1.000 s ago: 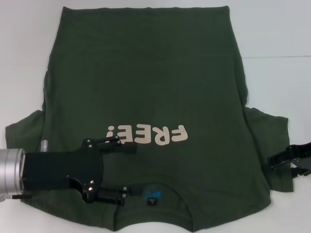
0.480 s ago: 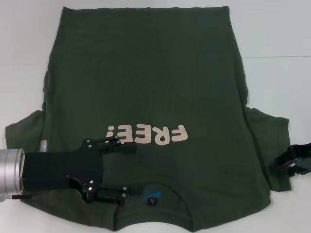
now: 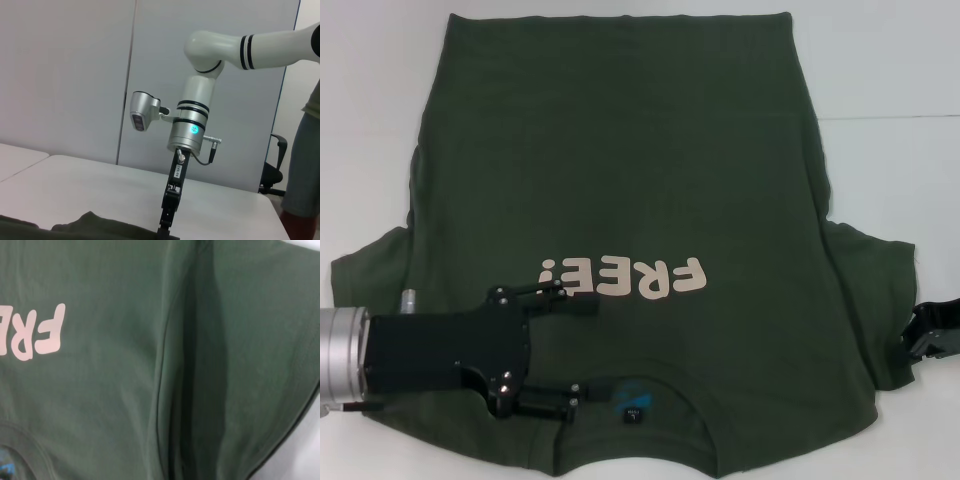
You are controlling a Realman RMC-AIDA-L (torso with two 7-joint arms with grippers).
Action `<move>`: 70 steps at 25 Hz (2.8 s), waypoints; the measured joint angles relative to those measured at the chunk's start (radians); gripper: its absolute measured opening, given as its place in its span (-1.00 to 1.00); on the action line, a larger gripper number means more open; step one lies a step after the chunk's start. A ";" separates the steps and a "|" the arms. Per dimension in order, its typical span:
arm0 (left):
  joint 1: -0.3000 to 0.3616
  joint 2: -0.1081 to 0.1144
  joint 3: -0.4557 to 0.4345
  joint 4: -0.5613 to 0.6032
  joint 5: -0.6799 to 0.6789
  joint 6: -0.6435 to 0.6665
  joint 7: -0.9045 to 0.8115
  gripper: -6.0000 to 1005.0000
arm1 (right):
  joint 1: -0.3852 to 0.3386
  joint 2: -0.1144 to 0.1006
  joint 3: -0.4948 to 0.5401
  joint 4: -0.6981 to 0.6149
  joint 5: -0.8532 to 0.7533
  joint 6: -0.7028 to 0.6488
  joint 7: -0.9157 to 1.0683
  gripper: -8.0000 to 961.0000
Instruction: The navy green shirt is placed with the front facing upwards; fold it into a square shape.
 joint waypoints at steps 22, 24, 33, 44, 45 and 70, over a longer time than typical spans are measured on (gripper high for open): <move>0.006 -0.002 -0.004 0.000 -0.010 -0.001 0.003 0.82 | -0.084 -0.013 0.078 -0.172 0.004 0.083 -0.075 -0.92; 0.008 -0.003 -0.004 0.000 -0.011 -0.001 0.003 0.82 | -0.090 -0.015 0.088 -0.172 0.002 0.094 -0.083 -0.92; 0.019 -0.012 -0.006 0.000 -0.014 -0.002 0.003 0.82 | -0.136 -0.013 0.095 -0.209 -0.002 0.127 -0.085 -0.92; 0.021 -0.015 -0.005 -0.012 -0.034 0.001 -0.001 0.82 | -0.155 -0.014 0.158 -0.236 0.006 0.205 -0.152 -0.92; 0.021 -0.015 -0.006 -0.017 -0.039 0.001 -0.001 0.82 | -0.153 -0.014 0.162 -0.236 0.006 0.214 -0.159 -0.92; 0.033 -0.017 -0.009 -0.054 -0.082 -0.009 -0.004 0.82 | -0.077 0.032 0.138 -0.316 0.303 -0.003 -0.219 -0.92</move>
